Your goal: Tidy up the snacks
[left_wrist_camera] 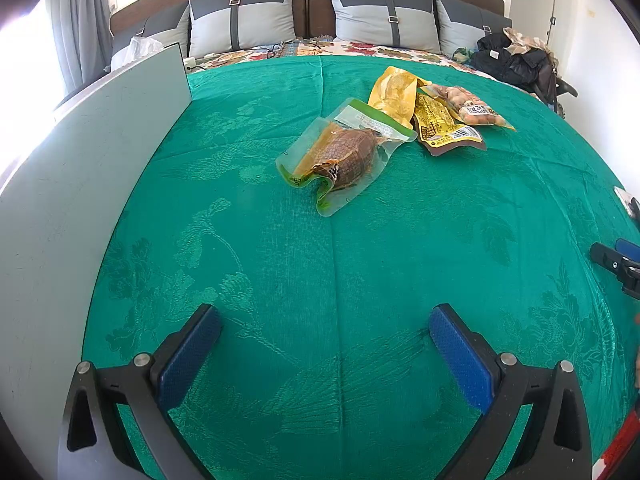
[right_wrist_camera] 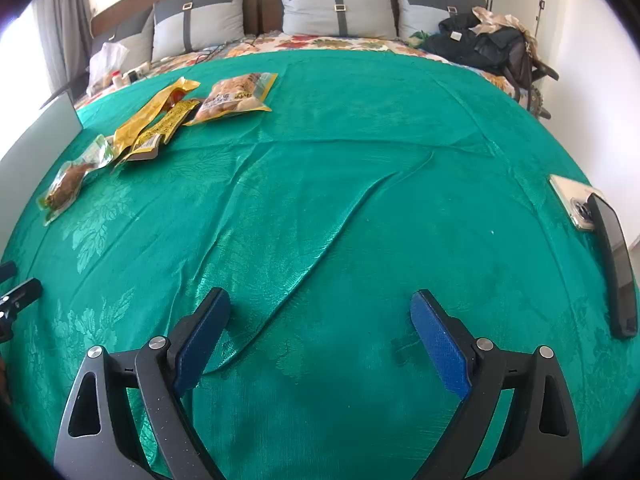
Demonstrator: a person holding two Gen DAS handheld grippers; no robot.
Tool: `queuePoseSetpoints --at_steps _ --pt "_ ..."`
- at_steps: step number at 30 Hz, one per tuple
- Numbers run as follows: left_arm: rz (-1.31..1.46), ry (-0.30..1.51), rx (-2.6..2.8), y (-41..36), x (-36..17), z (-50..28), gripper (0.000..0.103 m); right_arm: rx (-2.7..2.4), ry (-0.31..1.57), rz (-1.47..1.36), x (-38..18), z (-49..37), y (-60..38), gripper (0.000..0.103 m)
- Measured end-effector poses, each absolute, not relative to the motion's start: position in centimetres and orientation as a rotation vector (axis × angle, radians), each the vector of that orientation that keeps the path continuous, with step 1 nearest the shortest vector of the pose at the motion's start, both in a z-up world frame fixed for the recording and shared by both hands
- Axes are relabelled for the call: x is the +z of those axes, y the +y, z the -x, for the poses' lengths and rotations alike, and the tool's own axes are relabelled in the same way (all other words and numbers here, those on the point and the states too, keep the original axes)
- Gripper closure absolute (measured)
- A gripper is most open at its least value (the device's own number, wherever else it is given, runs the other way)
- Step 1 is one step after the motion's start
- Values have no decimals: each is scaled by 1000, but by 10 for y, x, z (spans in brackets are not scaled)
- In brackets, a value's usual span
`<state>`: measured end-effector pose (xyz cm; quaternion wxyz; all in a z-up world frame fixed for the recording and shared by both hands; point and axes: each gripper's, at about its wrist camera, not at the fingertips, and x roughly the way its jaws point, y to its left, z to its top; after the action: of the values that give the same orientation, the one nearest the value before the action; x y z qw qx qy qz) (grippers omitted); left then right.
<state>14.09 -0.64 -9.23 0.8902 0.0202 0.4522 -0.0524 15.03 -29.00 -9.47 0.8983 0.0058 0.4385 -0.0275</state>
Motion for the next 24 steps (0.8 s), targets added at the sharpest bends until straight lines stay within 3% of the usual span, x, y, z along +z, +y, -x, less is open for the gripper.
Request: queuePoseSetpoints --at_steps 11,14,22,23,24 --pt "-53 972 -129 -7 -91 -145 0 -57 908 -12 -95 -150 -290 8" --pt "-135 1088 -209 -16 -86 -168 0 -57 909 -12 -95 -150 -290 8" --pt "-325 1068 -224 -49 -77 -246 1 -53 911 -11 -96 -154 -288 8" --pt "-318 1080 -223 -50 -81 -254 1 -53 911 -11 -96 -155 -288 8" --pt "-271 1088 -245 -48 -82 -259 8 -53 911 -11 -96 -154 -288 8"
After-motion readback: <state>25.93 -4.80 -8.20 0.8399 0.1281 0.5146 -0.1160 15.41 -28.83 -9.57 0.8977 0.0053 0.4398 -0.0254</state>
